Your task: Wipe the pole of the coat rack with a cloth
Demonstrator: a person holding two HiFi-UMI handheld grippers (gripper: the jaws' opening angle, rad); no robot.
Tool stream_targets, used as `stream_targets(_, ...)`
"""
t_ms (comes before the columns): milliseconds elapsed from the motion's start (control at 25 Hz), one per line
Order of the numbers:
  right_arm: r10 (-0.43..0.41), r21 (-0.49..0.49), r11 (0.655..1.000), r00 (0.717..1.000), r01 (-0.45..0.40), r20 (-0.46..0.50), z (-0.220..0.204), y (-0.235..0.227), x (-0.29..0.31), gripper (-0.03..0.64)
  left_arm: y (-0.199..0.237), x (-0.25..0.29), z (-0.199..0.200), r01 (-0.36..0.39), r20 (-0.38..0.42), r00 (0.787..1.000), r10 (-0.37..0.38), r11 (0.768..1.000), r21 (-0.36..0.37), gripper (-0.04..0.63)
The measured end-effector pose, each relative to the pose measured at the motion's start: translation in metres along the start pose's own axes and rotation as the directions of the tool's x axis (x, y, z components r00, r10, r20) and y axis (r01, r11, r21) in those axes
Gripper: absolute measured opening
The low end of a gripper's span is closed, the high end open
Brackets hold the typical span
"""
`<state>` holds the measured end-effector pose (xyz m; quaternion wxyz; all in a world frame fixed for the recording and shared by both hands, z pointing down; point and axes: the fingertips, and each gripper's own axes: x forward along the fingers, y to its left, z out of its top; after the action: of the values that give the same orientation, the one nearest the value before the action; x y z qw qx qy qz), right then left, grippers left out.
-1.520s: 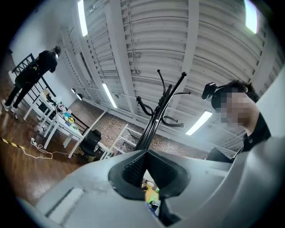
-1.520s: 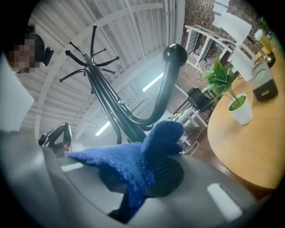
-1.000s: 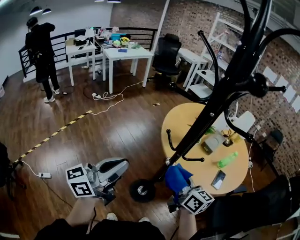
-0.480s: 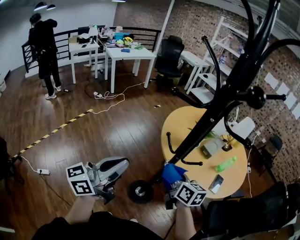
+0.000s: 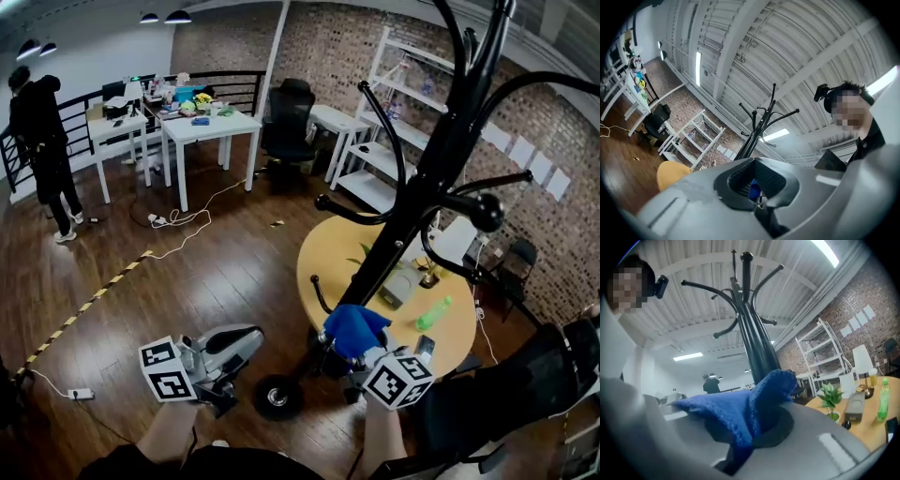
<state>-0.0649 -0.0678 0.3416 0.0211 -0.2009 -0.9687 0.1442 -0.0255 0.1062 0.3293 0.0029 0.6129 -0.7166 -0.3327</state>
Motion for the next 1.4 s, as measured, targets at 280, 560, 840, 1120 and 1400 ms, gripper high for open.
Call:
stream_targets(280,0.013,-0.137,0.991,0.984,0.011,0.178,0.123,0.036,0.005,0.023,-0.004,-0.001,0.016,0.076,0.016,0.997,-0.076,0.997,-0.003,0.002)
stream_targets(560,0.010,-0.238,0.967,0.916,0.093,0.400,0.228,0.080,-0.018,0.023,-0.005,-0.011,0.031,0.100,0.026,0.995,-0.100,0.995,0.018,0.003)
stream_targets(840,0.202,-0.392,0.920,0.867,-0.008,0.455,0.261,0.168,-0.067,0.023,-0.014,-0.015,0.040,0.115,0.027,0.993,-0.116,0.992,0.048,0.003)
stream_targets(1120,0.295,-0.433,0.899,0.815,-0.061,0.498,0.270,0.202,-0.081,0.023,-0.018,-0.019,0.047,0.114,0.043,0.992,-0.117,0.992,0.060,0.003)
stream_targets(1400,0.122,-0.430,0.893,0.847,0.134,0.518,0.263,0.156,-0.057,0.023,-0.018,-0.027,0.045,0.090,0.056,0.994,-0.093,0.995,0.050,0.002)
